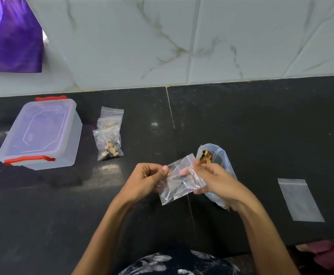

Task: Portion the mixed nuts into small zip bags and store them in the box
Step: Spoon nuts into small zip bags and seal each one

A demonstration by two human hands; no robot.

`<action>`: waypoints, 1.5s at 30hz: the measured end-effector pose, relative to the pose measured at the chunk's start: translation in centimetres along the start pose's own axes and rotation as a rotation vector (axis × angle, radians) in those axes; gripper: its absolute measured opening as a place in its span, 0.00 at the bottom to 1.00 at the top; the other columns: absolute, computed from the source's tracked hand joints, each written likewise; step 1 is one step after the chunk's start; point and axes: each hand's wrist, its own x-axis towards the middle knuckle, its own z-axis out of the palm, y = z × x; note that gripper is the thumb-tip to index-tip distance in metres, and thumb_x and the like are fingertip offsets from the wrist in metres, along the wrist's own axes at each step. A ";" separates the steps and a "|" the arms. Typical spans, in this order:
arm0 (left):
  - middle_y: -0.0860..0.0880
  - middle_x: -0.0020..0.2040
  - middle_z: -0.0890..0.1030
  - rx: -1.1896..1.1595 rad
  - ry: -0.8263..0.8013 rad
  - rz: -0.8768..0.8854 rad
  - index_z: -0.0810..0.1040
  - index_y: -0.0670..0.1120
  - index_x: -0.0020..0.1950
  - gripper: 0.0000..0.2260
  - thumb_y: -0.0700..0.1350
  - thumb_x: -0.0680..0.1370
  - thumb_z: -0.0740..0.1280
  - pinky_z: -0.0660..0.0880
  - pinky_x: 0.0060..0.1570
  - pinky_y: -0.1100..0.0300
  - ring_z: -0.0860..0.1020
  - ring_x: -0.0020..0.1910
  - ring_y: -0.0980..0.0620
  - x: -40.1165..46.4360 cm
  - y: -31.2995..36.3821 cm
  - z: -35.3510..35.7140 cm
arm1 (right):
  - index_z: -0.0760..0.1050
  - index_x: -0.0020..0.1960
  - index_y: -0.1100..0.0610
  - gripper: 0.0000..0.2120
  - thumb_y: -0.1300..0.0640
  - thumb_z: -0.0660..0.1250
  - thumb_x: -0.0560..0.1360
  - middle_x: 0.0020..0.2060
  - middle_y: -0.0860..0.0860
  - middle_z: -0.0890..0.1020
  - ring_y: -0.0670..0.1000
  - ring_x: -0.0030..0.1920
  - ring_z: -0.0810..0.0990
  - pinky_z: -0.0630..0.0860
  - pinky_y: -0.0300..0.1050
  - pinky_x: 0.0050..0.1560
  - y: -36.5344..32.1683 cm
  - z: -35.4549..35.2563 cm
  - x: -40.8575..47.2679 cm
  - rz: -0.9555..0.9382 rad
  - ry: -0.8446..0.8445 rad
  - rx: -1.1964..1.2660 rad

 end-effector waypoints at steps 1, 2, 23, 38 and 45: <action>0.53 0.28 0.75 0.020 -0.018 -0.018 0.79 0.47 0.30 0.17 0.47 0.78 0.62 0.70 0.29 0.67 0.72 0.28 0.58 -0.1 0.0 -0.1 | 0.81 0.55 0.52 0.25 0.38 0.54 0.77 0.54 0.52 0.83 0.50 0.56 0.80 0.80 0.45 0.51 -0.1 -0.1 -0.1 0.042 0.002 0.075; 0.52 0.29 0.75 0.057 -0.023 -0.025 0.80 0.47 0.33 0.17 0.50 0.79 0.61 0.70 0.31 0.64 0.72 0.29 0.57 -0.1 -0.1 -0.3 | 0.79 0.58 0.56 0.23 0.42 0.53 0.80 0.53 0.52 0.83 0.49 0.55 0.81 0.80 0.43 0.48 -0.3 -0.3 -0.2 0.074 0.003 0.151; 0.54 0.28 0.79 0.619 0.497 0.057 0.80 0.49 0.32 0.08 0.41 0.71 0.71 0.71 0.28 0.72 0.79 0.31 0.60 -2.9 4.0 4.4 | 0.80 0.50 0.52 0.06 0.60 0.66 0.76 0.45 0.43 0.79 0.42 0.43 0.79 0.76 0.32 0.41 -1.1 4.3 -1.3 -0.204 0.557 -0.437; 0.58 0.32 0.81 0.686 0.462 0.207 0.81 0.53 0.36 0.04 0.49 0.67 0.74 0.74 0.34 0.72 0.79 0.35 0.63 -3.5 4.3 3.6 | 0.72 0.63 0.48 0.14 0.55 0.62 0.78 0.70 0.50 0.58 0.50 0.51 0.76 0.76 0.46 0.49 -2.2 4.7 -2.4 -0.011 0.360 -0.898; 0.65 0.76 0.53 0.760 -0.211 0.255 0.51 0.66 0.71 0.50 0.55 0.60 0.81 0.43 0.75 0.56 0.42 0.75 0.65 -0.9 1.6 0.2 | 0.78 0.54 0.54 0.08 0.60 0.64 0.77 0.59 0.51 0.73 0.50 0.56 0.76 0.74 0.40 0.56 -3.2 3.7 -2.1 -0.049 0.219 -0.783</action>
